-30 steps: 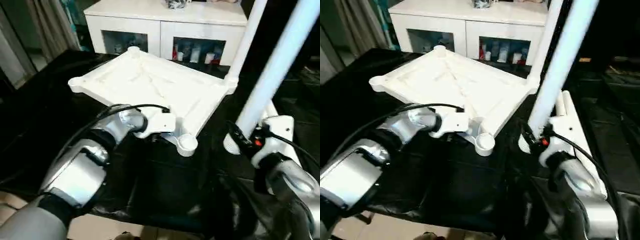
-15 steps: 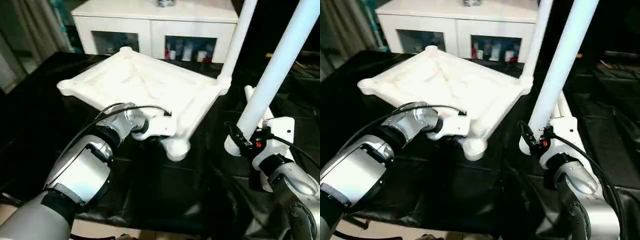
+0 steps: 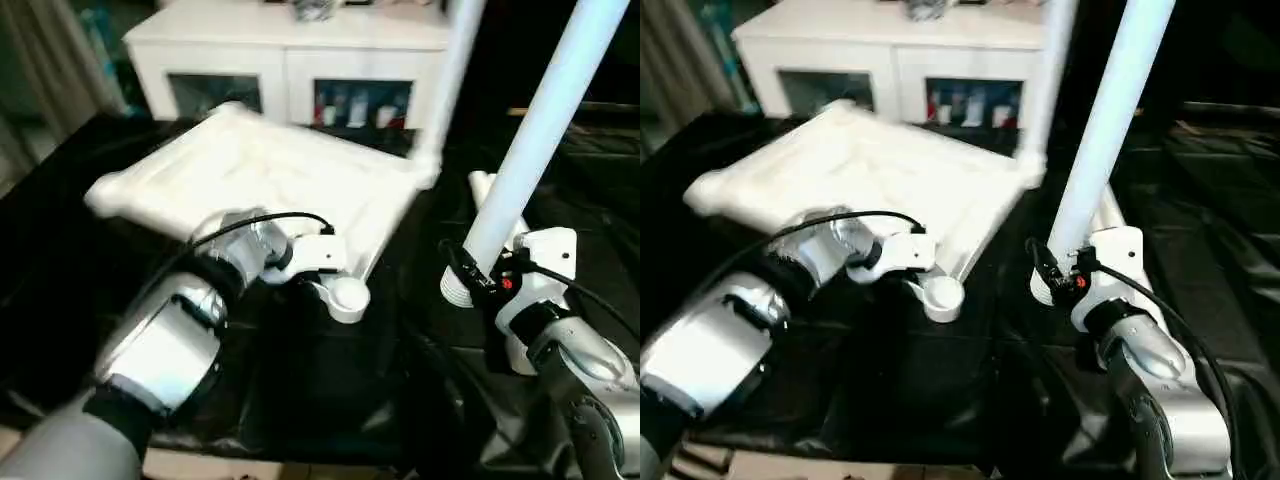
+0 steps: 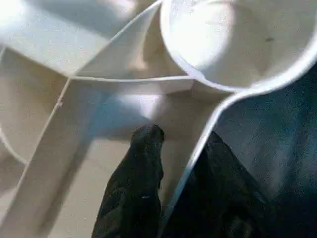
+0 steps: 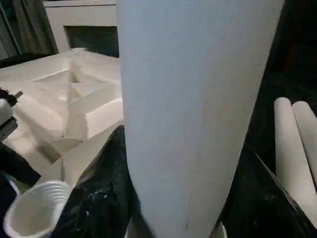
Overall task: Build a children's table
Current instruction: Rotate table base
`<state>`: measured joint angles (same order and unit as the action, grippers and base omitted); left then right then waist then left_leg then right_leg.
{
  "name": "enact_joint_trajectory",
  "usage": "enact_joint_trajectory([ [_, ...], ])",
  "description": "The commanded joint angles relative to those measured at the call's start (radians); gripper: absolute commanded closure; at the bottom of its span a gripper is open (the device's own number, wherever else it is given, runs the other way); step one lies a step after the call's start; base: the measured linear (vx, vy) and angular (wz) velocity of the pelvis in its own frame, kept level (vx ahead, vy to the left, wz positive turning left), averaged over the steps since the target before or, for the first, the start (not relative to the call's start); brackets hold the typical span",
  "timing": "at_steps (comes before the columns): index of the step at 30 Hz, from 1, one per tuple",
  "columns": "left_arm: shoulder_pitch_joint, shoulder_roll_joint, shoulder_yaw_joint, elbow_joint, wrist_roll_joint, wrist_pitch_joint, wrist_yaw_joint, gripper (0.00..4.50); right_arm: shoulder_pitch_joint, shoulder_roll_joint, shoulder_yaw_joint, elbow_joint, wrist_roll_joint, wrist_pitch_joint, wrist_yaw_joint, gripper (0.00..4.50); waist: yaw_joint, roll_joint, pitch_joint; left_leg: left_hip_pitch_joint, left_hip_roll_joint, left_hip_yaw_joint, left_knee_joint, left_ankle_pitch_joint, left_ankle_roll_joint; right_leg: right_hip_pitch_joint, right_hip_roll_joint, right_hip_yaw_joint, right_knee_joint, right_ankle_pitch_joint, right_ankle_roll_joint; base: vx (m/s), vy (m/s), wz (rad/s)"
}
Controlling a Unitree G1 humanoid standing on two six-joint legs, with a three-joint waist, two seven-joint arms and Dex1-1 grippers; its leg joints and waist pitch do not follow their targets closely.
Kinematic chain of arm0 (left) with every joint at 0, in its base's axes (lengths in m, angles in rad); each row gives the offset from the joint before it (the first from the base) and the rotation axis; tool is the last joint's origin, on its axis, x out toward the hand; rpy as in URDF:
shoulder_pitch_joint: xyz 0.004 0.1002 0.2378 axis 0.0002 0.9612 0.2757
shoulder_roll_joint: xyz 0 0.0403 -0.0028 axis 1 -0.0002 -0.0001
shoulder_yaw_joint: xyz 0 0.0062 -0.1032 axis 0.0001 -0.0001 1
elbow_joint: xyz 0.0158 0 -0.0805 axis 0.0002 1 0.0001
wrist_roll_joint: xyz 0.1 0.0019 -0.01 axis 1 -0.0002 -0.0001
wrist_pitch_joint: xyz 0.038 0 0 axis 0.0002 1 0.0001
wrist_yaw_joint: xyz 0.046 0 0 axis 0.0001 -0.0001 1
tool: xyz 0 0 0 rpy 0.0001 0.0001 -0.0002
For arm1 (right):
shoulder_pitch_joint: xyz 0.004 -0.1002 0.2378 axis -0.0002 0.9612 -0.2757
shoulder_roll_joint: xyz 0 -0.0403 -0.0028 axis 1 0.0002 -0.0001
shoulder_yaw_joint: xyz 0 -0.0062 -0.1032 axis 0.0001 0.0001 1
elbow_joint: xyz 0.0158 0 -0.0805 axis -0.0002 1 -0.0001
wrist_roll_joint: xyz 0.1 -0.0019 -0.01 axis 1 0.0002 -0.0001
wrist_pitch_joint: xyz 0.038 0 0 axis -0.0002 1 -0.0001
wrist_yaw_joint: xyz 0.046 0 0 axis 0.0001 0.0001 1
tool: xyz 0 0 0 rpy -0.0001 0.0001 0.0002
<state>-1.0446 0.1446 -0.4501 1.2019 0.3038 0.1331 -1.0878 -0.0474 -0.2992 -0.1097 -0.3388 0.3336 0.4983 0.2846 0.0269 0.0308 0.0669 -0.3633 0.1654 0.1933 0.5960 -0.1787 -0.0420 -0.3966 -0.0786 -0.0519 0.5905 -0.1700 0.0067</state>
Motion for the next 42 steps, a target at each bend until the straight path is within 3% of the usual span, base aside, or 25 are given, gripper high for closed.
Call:
enact_joint_trajectory([
  [1, 0.076, -0.016, 0.053, 0.02, -0.078, 0.093, 0.013, 3.64, -0.025, -0.007, -0.003, 0.001, 0.008, -0.004, 0.009, 2.62, 0.008, -0.039, -0.051, 0.001, 0.046, -0.04, -0.077, -0.278, 0.063, 0.038, -0.08, 0.032, -0.108, -0.574, -0.128, 0.0, 0.0, 0.0],
  [2, 0.093, -0.02, 0.073, -0.013, -0.097, 0.122, 0.017, 3.69, -0.029, -0.007, -0.003, 0.005, 0.009, -0.005, 0.01, 2.62, 0.007, -0.036, -0.051, 0.003, 0.048, -0.039, -0.078, -0.283, 0.068, 0.035, -0.077, 0.031, -0.108, -0.542, -0.144, 0.0, 0.0, 0.0],
  [3, 0.12, -0.021, 0.095, -0.071, -0.109, 0.173, 0.022, 3.72, -0.032, -0.005, -0.001, 0.011, 0.009, -0.007, 0.013, 2.62, 0.007, -0.047, -0.053, 0.004, 0.05, -0.037, -0.078, -0.282, 0.07, 0.035, -0.077, 0.032, -0.106, -0.525, -0.153, 0.0, 0.0, 0.0],
  [4, 0.125, -0.021, 0.097, -0.081, -0.109, 0.176, 0.023, 3.72, -0.033, -0.005, -0.001, 0.012, 0.009, -0.007, 0.014, 2.62, 0.009, -0.039, -0.053, 0.003, 0.051, -0.037, -0.079, -0.27, 0.075, 0.036, -0.078, 0.034, -0.101, -0.476, -0.171, 0.0, 0.0, 0.0],
  [5, 0.167, -0.019, 0.119, -0.158, -0.118, 0.203, 0.048, 3.83, -0.037, -0.003, 0.003, 0.023, 0.008, -0.011, 0.019, 2.62, 0.012, -0.04, -0.058, 0.007, 0.056, -0.036, -0.078, -0.269, 0.078, 0.034, -0.079, 0.035, -0.097, -0.453, -0.181, 0.0, 0.0, 0.0],
  [6, 0.19, -0.02, 0.13, -0.194, -0.126, 0.198, 0.061, 3.93, -0.038, -0.003, 0.005, 0.027, 0.008, -0.012, 0.022, 2.62, 0.008, -0.053, -0.053, 0.006, 0.054, -0.032, -0.078, -0.288, 0.079, 0.03, -0.076, 0.034, -0.103, -0.47, -0.182, 0.0, 0.0, 0.0],
  [7, 0.203, -0.02, 0.136, -0.215, -0.132, 0.194, 0.069, 3.93, -0.039, -0.003, 0.007, 0.029, 0.008, -0.013, 0.024, 2.62, 0.011, -0.048, -0.055, 0.007, 0.054, -0.033, -0.078, -0.285, 0.079, 0.032, -0.079, 0.034, -0.103, -0.471, -0.18, 0.0, 0.0, 0.0],
  [8, 0.239, -0.022, 0.148, -0.272, -0.154, 0.164, 0.065, 4.0, -0.043, -0.002, 0.01, 0.035, 0.007, -0.014, 0.028, 2.62, 0.011, -0.058, -0.055, 0.011, 0.055, -0.03, -0.079, -0.296, 0.076, 0.025, -0.075, 0.035, -0.107, -0.47, -0.174, 0.0, 0.0, 0.0],
  [9, 0.256, -0.022, 0.154, -0.299, -0.164, 0.149, 0.062, 4.04, -0.045, -0.002, 0.011, 0.038, 0.007, -0.014, 0.03, 2.62, 0.013, -0.054, -0.055, 0.01, 0.059, -0.036, -0.082, -0.301, 0.072, 0.03, -0.078, 0.035, -0.102, -0.463, -0.176, 0.0, 0.0, 0.0],
  [10, 0.286, -0.016, 0.148, -0.34, -0.166, 0.106, 0.057, 4.09, -0.052, -0.002, 0.015, 0.045, 0.005, -0.015, 0.035, 2.62, 0.009, -0.062, -0.056, 0.005, 0.06, -0.034, -0.086, -0.307, 0.069, 0.031, -0.075, 0.034, -0.101, -0.458, -0.17, 0.0, 0.0, 0.0],
  [12, 0.325, -0.007, 0.138, -0.4, -0.168, 0.061, 0.056, 4.16, -0.062, -0.002, 0.018, 0.056, 0.004, -0.016, 0.041, 2.62, 0.012, -0.057, -0.061, 0.01, 0.065, -0.035, -0.088, -0.303, 0.063, 0.029, -0.078, 0.036, -0.097, -0.416, -0.175, 0.0, 0.0, 0.0],
  [13, 0.353, 0.001, 0.137, -0.454, -0.171, 0.062, 0.057, 4.21, -0.072, -0.003, 0.019, 0.064, 0.004, -0.015, 0.045, 2.62, 0.009, -0.073, -0.062, 0.009, 0.065, -0.032, -0.087, -0.302, 0.065, 0.027, -0.077, 0.037, -0.098, -0.408, -0.174, 0.0, 0.0, 0.0],
  [14, 0.365, 0.004, 0.136, -0.482, -0.171, 0.073, 0.056, 4.29, -0.075, -0.003, 0.019, 0.067, 0.004, -0.015, 0.047, 2.62, 0.012, -0.065, -0.06, 0.007, 0.066, -0.034, -0.089, -0.293, 0.061, 0.029, -0.08, 0.038, -0.093, -0.395, -0.179, 0.0, 0.0, 0.0],
  [15, 0.376, 0.012, 0.132, -0.511, -0.158, 0.062, 0.075, 4.32, -0.08, -0.005, 0.021, 0.072, 0.005, -0.016, 0.051, 2.62, 0.011, -0.074, -0.063, 0.008, 0.068, -0.032, -0.088, -0.29, 0.06, 0.029, -0.08, 0.039, -0.092, -0.389, -0.179, 0.0, 0.0, 0.0],
  [16, 0.388, 0.018, 0.129, -0.543, -0.149, 0.058, 0.092, 4.32, -0.084, -0.006, 0.021, 0.076, 0.005, -0.017, 0.055, 2.62, 0.013, -0.069, -0.063, 0.01, 0.068, -0.032, -0.088, -0.284, 0.055, 0.027, -0.079, 0.041, -0.09, -0.373, -0.179, 0.0, 0.0, 0.0],
  [17, 0.395, 0.022, 0.131, -0.561, -0.147, 0.043, 0.099, 4.34, -0.087, -0.007, 0.023, 0.079, 0.006, -0.017, 0.059, 2.62, 0.014, -0.072, -0.063, 0.01, 0.07, -0.032, -0.088, -0.281, 0.053, 0.027, -0.08, 0.041, -0.088, -0.362, -0.18, 0.0, 0.0, 0.0],
  [18, 0.4, 0.022, 0.139, -0.577, -0.149, 0.044, 0.11, 4.34, -0.09, -0.008, 0.024, 0.083, 0.006, -0.018, 0.062, 2.62, 0.014, -0.074, -0.063, 0.007, 0.069, -0.03, -0.089, -0.266, 0.051, 0.029, -0.08, 0.042, -0.085, -0.329, -0.185, 0.0, 0.0, 0.0],
  [19, 0.404, 0.025, 0.145, -0.599, -0.152, 0.06, 0.113, 3.92, -0.092, -0.009, 0.026, 0.089, 0.005, -0.02, 0.066, 2.62, 0.014, -0.081, -0.064, 0.01, 0.069, -0.028, -0.087, -0.265, 0.051, 0.028, -0.079, 0.042, -0.085, -0.325, -0.186, 0.0, 0.0, 0.0],
  [20, 0.412, 0.039, 0.141, -0.628, -0.15, 0.073, 0.102, 3.81, -0.096, -0.011, 0.029, 0.095, 0.004, -0.023, 0.07, 2.62, 0.014, -0.086, -0.065, 0.005, 0.067, -0.028, -0.086, -0.251, 0.054, 0.032, -0.081, 0.042, -0.081, -0.314, -0.188, 0.0, 0.0, 0.0],
  [26, 0.427, 0.101, 0.12, -0.687, -0.121, 0.061, 0.083, 3.76, -0.114, -0.012, 0.038, 0.117, -0.001, -0.029, 0.085, 2.62, 0.017, -0.086, -0.064, 0.009, 0.069, -0.026, -0.085, -0.236, 0.04, 0.029, -0.08, 0.04, -0.079, -0.315, -0.183, 0.0, 0.0, 0.0],
  [36, 0.437, 0.171, 0.095, -0.749, -0.127, 0.153, 0.023, 3.76, -0.125, -0.009, 0.046, 0.135, -0.006, -0.044, 0.097, 2.62, 0.02, -0.084, -0.065, 0.011, 0.068, -0.025, -0.085, -0.239, 0.019, 0.03, -0.079, 0.04, -0.075, -0.302, -0.188, 0.0, 0.0, 0.0],
  [40, 0.441, 0.173, 0.103, -0.755, -0.136, 0.155, 0.027, 4.12, -0.134, -0.002, 0.049, 0.145, 0.0, -0.043, 0.103, 2.62, 0.023, -0.084, -0.067, 0.011, 0.068, -0.025, -0.084, -0.232, 0.019, 0.031, -0.079, 0.04, -0.074, -0.292, -0.192, 0.0, 0.0, 0.0],
  [42, 0.443, 0.163, 0.114, -0.76, -0.156, 0.154, 0.03, 4.25, -0.152, 0.014, 0.049, 0.168, 0.042, -0.019, 0.134, 2.62, 0.02, -0.083, -0.066, 0.008, 0.066, -0.025, -0.084, -0.236, 0.022, 0.033, -0.079, 0.04, -0.073, -0.289, -0.196, 0.0, 0.0, 0.0],
])
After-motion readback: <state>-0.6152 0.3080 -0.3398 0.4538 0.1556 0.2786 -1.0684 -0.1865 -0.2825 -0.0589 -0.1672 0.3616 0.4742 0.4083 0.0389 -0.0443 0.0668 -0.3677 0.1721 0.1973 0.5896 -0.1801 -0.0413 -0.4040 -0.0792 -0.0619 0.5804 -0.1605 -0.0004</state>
